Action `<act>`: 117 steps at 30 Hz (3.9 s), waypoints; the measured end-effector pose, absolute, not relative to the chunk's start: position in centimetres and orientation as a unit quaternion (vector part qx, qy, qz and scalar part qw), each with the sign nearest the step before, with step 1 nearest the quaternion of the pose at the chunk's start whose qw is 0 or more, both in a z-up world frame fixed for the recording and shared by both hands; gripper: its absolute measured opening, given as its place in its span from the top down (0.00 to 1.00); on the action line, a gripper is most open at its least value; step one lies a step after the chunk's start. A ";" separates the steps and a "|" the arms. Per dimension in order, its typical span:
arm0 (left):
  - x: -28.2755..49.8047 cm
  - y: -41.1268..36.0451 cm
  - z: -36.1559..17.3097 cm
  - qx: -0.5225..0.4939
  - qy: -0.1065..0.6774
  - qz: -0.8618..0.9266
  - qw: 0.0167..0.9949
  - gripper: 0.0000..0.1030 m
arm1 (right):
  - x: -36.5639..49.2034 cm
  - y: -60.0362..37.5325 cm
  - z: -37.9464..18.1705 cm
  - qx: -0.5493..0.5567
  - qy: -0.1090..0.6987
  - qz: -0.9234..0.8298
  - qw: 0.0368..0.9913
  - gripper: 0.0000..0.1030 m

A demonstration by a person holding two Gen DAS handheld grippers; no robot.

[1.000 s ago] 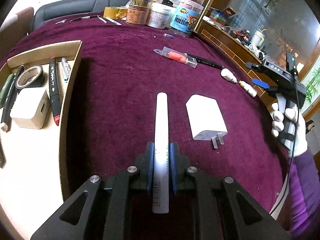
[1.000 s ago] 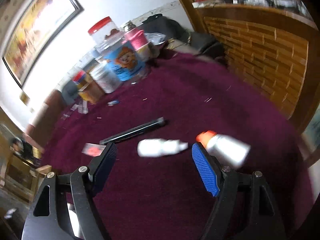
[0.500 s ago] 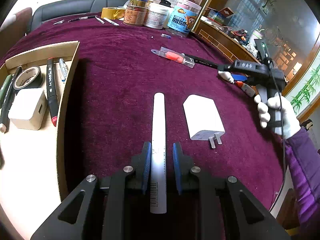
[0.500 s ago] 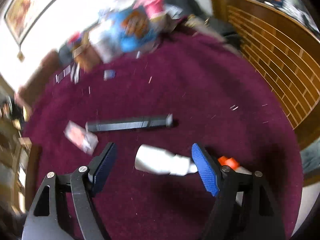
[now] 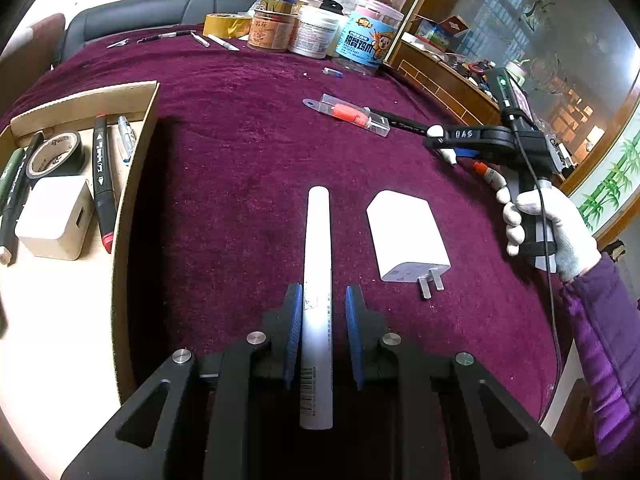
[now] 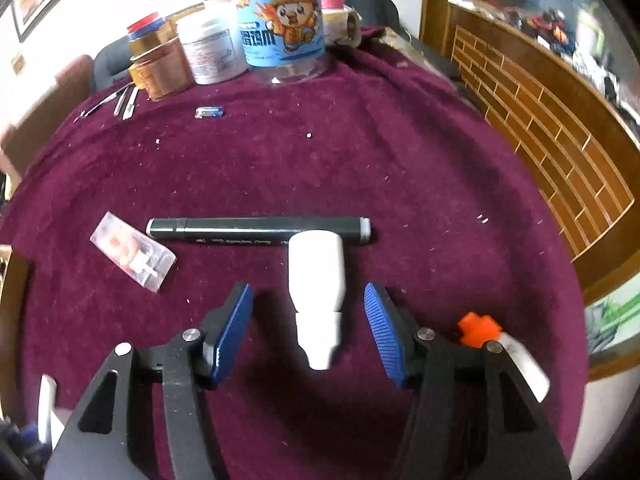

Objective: Organize rigid objects
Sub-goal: 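Carry the white tube and white bottle into the box and open both tools, then grasp the white charger block with the left tool while the right grasps the glue bottle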

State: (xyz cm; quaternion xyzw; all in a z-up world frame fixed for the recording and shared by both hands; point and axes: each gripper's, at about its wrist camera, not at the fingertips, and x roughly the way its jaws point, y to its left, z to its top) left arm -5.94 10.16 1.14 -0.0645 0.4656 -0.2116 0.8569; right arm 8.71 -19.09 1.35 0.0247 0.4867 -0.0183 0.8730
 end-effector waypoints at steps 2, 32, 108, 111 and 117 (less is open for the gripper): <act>-5.9 10.2 1.1 -0.064 0.465 -0.213 0.857 0.82 | 8.2 -19.1 1.6 0.030 0.491 -0.016 0.871 0.78; -9.2 27.7 4.0 -0.224 0.424 -0.084 0.873 0.89 | -3.9 3.8 7.1 0.039 0.475 0.300 0.826 0.77; -12.8 10.5 8.4 0.009 0.397 -0.109 0.911 0.40 | -2.1 -10.6 5.9 0.125 0.438 0.212 0.865 0.41; -12.6 10.6 8.2 0.000 0.398 -0.120 0.910 0.40 | -0.9 -17.0 7.9 0.071 0.409 0.083 0.906 0.41; -11.6 10.5 7.0 -0.034 0.426 -0.134 0.894 0.40 | 2.3 -26.5 5.0 0.053 0.456 -0.023 0.888 0.41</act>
